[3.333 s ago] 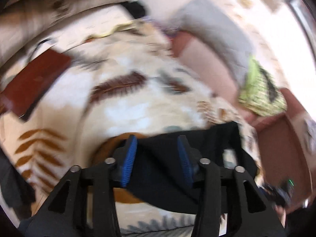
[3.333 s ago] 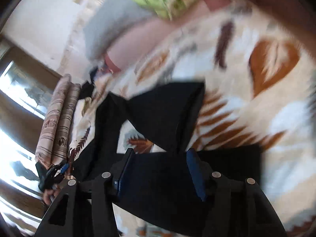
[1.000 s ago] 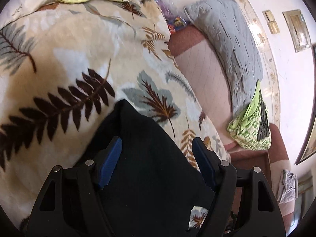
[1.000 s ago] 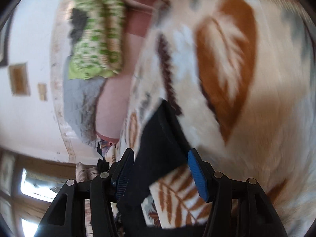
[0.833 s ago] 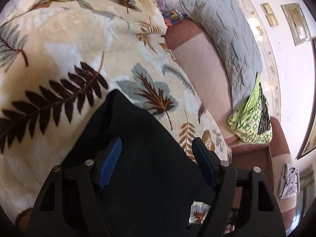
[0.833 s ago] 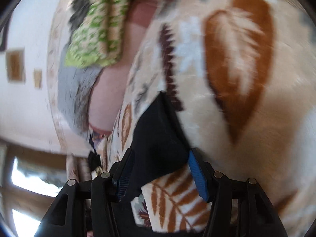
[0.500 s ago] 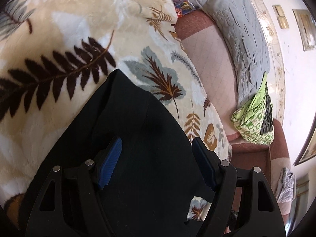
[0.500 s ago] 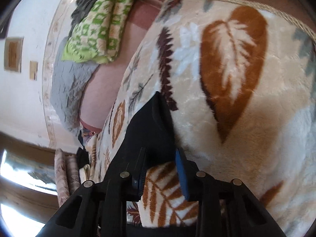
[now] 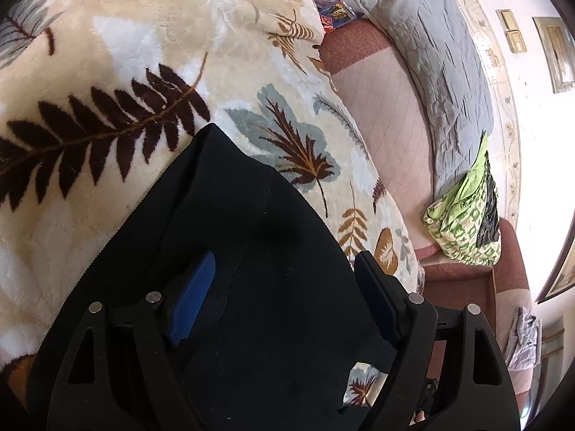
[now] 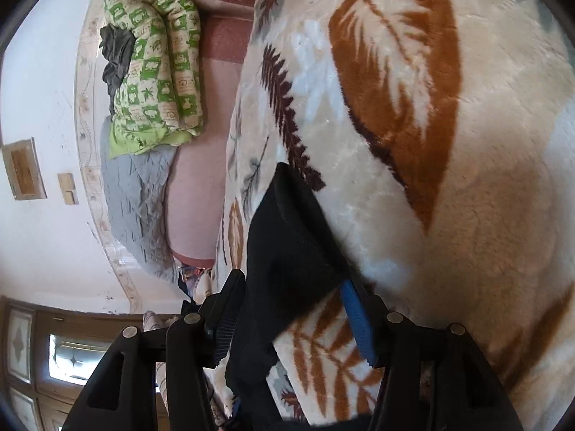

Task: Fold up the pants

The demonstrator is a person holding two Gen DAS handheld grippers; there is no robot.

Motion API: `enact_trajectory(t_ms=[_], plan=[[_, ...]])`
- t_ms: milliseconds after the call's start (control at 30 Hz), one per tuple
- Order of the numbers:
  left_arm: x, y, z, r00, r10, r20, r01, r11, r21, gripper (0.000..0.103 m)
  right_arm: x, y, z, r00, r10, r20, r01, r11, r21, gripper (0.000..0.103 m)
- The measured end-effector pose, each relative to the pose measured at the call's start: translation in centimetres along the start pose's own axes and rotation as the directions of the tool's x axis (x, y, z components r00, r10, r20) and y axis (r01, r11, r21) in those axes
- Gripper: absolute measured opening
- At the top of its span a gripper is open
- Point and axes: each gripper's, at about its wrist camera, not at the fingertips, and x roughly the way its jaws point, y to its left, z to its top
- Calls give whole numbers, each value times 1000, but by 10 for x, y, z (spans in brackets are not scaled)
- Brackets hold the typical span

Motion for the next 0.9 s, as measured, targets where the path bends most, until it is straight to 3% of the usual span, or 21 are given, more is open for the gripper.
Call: enact_trajectory(t_ms=[67,167,267,400,533,600,667,733,767,800,867,900], plan=[[0,1,1,1000,-2,6,2,1000,-6,80,-2,1,2,1000,10,9,-10,1000,-23,50],[2,0,1,1000,12,13,-12,1000,16,80,-12,16,-1,998,-24,51,32,986,-164,5],[6,-1,0,1000,31,4,-31,999,38,80,-32,49,-9,993,-30,110,64,948,-311,4],[6,0,-1,999,33,0,-33,998,51,80,-61,76,-35,993,-20,116,68,904,-421,4],[4,-3,-2,999,38,-1,-38,997,65,80,-75,59,-33,988,-108,109,141,916,-375,4],[2,-6,-4,999,43,1,-43,996,83,80,-75,47,-27,976,-187,114,215,918,-334,4],[0,-10,-6,999,48,16,-50,993,103,80,-78,32,-19,944,-290,157,325,897,-299,4],[-4,-15,-6,998,52,36,-57,990,128,80,-90,29,-11,860,-427,281,500,815,-291,4],[-8,-18,-6,997,58,60,-66,986,152,80,-95,32,-9,833,-447,326,538,790,-294,4],[-12,-21,-5,994,69,85,-83,979,184,80,-100,36,-7,823,-439,361,549,779,-303,4],[-18,-28,0,990,75,116,-101,966,239,80,-99,47,-7,853,-363,376,494,793,-355,10],[-20,-29,2,988,78,130,-110,960,258,80,-92,52,-7,874,-328,358,459,799,-389,23]])
